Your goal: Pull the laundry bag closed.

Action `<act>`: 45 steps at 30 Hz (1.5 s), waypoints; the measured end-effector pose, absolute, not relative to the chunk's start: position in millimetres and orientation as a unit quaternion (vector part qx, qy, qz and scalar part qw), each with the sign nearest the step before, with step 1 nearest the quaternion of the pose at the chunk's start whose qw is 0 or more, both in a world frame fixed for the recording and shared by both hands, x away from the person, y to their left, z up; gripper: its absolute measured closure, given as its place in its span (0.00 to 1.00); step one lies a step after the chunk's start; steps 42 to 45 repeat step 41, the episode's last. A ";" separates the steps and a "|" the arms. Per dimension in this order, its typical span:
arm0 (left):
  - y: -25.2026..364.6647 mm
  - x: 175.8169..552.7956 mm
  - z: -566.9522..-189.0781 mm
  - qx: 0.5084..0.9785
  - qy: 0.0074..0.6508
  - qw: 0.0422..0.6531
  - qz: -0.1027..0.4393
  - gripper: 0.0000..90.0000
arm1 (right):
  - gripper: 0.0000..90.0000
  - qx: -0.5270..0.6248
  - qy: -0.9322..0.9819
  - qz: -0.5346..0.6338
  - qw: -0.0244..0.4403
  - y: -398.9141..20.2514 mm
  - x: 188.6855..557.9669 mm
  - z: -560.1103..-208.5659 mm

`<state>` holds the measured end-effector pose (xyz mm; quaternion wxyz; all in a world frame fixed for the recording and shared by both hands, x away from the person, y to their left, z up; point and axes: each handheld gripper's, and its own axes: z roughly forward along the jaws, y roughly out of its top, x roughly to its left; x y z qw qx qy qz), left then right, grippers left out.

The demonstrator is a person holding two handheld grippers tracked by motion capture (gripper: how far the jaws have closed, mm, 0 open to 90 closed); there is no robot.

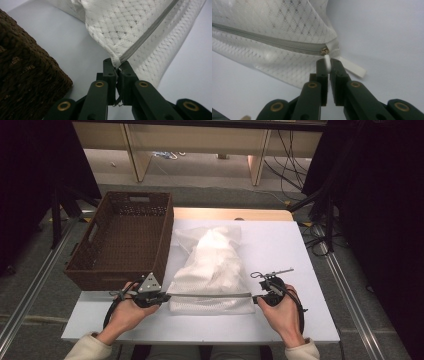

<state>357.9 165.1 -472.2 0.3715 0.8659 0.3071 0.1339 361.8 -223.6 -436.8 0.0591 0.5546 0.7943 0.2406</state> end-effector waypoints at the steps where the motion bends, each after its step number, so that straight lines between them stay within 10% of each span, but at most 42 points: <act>1: 165.1 357.9 -472.4 0.866 0.306 0.371 0.134 0.93 | 0.96 0.548 0.800 0.236 0.061 -224.8 361.0 -435.8; 22: 179.0 340.6 -472.7 0.860 0.272 0.391 0.181 0.34 | 0.68 0.569 0.769 0.276 0.099 -247.0 368.2 -437.9; 45: 179.5 332.4 -470.4 0.839 0.277 0.430 0.188 0.25 | 0.51 0.563 0.754 0.314 0.123 -264.7 376.2 -449.3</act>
